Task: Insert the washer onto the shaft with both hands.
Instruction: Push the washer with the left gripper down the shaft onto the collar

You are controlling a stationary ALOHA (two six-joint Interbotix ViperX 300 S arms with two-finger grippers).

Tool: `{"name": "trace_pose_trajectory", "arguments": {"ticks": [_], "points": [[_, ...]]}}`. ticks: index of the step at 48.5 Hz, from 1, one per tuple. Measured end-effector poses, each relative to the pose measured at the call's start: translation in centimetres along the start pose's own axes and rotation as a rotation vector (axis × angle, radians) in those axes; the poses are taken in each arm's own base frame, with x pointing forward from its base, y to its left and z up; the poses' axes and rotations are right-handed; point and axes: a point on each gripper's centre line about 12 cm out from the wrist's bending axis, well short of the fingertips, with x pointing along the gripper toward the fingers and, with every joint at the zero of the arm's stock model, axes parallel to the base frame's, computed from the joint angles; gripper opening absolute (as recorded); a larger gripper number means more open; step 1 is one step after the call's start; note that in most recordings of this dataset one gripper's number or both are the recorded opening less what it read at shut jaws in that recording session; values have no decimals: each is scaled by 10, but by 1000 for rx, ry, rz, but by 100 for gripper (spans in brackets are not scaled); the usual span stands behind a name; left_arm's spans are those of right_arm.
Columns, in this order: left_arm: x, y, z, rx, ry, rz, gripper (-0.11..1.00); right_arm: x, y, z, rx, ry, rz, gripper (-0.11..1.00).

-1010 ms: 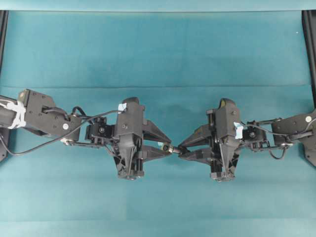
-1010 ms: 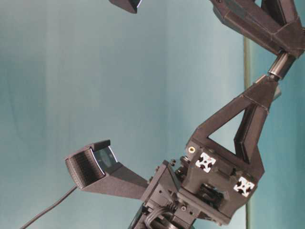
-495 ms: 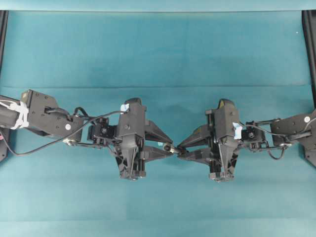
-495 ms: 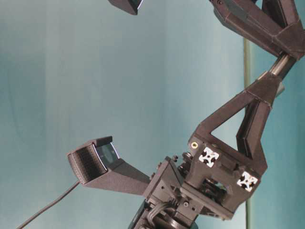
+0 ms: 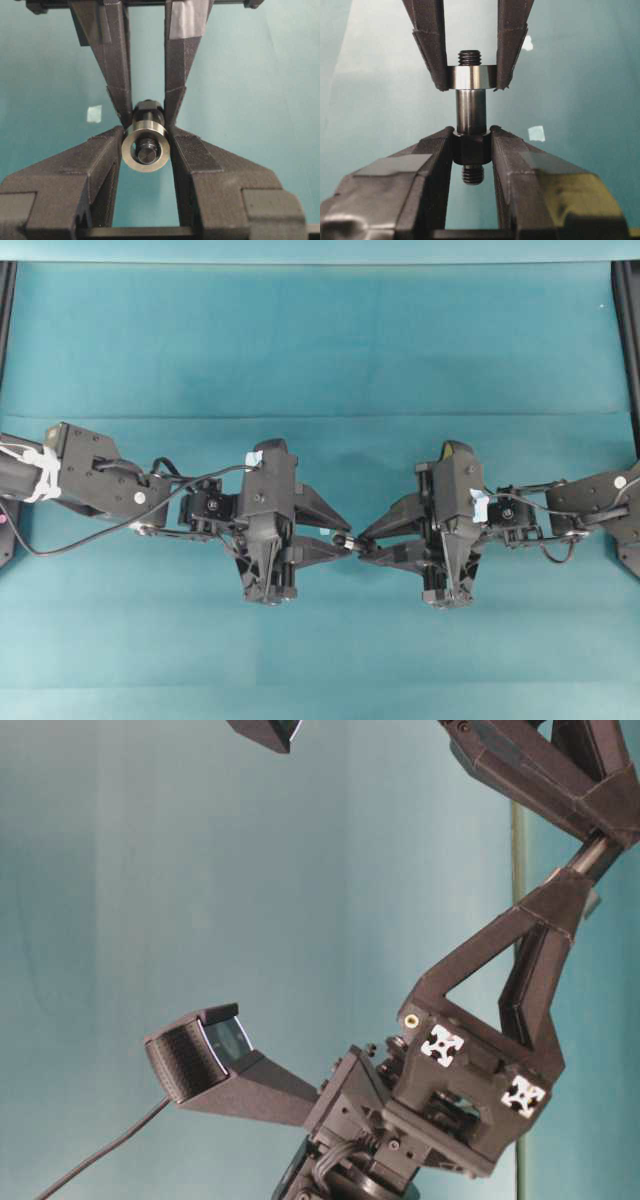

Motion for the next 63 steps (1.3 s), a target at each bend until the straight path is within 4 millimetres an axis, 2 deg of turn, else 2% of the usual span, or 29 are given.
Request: {"name": "trace_pose_trajectory", "arguments": {"ticks": [26,30,35,63], "points": [[7,-1,0,8,60,5,35,0,1,-1,-1,5,2,-1],[11,-2,4,11,51,3,35,3,1,7,0,-21,4,-1],[13,-2,4,11,52,3,35,3,2,7,0,-19,5,-1],[13,-2,4,12,64,5,35,3,2,6,-2,-18,6,-1]]}}
